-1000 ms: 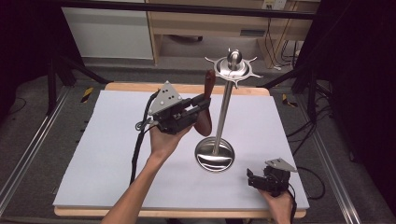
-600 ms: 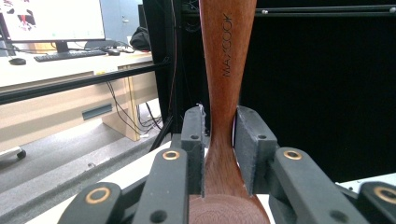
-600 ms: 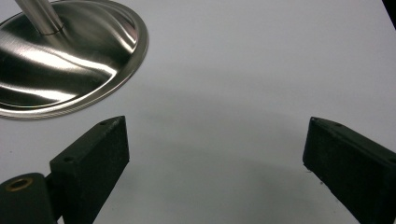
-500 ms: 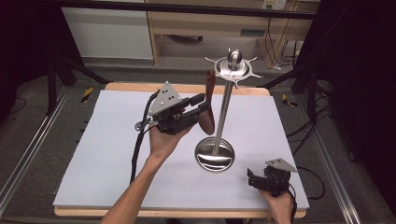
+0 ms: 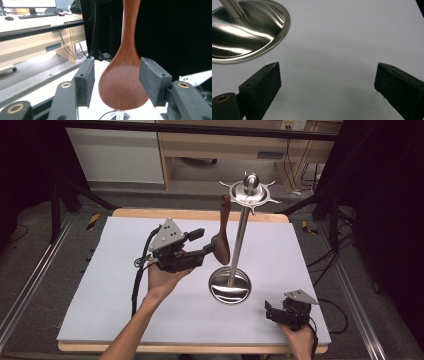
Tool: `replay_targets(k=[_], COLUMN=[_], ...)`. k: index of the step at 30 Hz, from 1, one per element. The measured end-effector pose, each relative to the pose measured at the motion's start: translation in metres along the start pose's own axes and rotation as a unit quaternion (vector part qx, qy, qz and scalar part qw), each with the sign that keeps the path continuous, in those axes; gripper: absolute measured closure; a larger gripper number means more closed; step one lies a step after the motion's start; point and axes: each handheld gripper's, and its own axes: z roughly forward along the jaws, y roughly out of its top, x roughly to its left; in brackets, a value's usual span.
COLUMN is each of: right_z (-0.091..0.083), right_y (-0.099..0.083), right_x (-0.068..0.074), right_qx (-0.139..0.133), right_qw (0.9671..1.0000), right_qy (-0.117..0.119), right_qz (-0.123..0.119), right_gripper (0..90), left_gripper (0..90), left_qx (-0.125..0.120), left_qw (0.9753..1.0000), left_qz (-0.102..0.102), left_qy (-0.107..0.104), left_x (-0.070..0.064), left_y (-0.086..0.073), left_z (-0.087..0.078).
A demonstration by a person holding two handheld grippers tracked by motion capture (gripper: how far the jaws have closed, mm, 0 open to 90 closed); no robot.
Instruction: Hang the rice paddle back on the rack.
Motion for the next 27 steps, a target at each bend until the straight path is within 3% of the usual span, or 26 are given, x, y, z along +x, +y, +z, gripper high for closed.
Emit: replay_targets(k=[14, 27], right_z=[0.000, 0.000], right_y=[0.000, -0.001], right_x=[0.001, 0.001], right_qx=[0.002, 0.003], right_qw=[1.0000, 1.0000], right_qy=[-0.001, -0.002], right_qz=[0.002, 0.002], right_gripper=[7.6, 7.6], left_gripper=[36.4, 33.9], left_qx=[0.042, 0.086], left_qw=[0.9990, 0.9960], left_qz=[-0.001, -0.009], left_qy=[0.012, 0.020], left_x=[0.009, 0.017], left_y=[-0.035, -0.074], left_z=[-0.020, -0.031])
